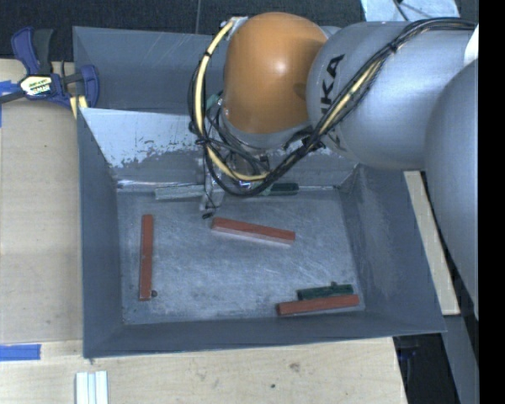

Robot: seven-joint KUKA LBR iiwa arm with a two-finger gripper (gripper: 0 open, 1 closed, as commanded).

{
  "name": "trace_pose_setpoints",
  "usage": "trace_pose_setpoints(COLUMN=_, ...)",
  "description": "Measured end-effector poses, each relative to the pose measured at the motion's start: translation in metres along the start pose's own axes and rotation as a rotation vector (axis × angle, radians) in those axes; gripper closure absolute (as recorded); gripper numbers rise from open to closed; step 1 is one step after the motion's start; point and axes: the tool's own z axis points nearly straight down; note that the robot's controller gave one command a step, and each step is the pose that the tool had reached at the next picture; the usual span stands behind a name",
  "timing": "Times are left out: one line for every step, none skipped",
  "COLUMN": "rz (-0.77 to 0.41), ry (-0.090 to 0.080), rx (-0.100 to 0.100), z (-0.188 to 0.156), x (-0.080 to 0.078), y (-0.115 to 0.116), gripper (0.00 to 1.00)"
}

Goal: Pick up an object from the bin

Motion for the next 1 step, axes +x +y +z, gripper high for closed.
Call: trace_pose_setpoints(rz=-0.017, ry=0.005, rx=0.002, z=-0.027, x=-0.0091, y=-0.0266, gripper=1.0)
